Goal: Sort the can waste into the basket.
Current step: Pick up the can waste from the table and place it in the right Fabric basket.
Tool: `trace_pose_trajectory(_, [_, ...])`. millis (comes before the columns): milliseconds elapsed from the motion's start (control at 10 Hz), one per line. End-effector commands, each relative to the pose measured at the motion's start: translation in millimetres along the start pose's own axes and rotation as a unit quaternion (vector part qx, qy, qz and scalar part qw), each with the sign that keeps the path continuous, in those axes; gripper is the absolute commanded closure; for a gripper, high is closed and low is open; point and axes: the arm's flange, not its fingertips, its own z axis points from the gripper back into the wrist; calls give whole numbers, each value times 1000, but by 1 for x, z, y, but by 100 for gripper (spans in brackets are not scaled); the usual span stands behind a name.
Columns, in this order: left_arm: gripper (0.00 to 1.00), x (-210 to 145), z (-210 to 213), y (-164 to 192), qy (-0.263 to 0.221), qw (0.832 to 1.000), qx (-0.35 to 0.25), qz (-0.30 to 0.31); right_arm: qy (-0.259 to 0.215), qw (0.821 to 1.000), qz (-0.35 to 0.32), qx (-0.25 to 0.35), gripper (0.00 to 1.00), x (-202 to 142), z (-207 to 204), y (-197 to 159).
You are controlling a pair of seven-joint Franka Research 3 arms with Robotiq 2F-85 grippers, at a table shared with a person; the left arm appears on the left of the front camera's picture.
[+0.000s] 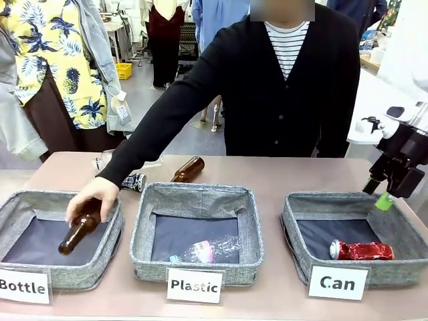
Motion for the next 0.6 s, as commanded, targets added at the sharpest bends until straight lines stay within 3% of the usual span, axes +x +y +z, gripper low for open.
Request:
trace_pose_trajectory(0, [0, -7, -16, 2, 30, 1000, 3, 0, -64, 992, -88, 58, 0, 4, 18, 0])
trace_pose_trajectory(100, [0, -13, -23, 3, 43, 999, -1, 2, -146, 957, -184, 171, 0, 1, 33, 0])
trace_pose_trajectory(200, [0, -20, -31, 3, 65, 998, 0, 2, -252, 885, -288, 267, 0, -1, 49, -1])
trace_pose_trajectory(300, [0, -35, -44, 4, 104, 995, 5, -1, -320, 809, -390, 301, 0, -4, 58, -6])
trace_pose_trajectory(400, [0, -54, -59, 9, 143, 989, 24, -8, -359, 739, -471, 321, 0, -12, 64, -16])
trace_pose_trajectory(500, [0, -79, -79, 13, 189, 982, 28, -9, -406, 651, -529, 364, 0, -24, 70, -27])
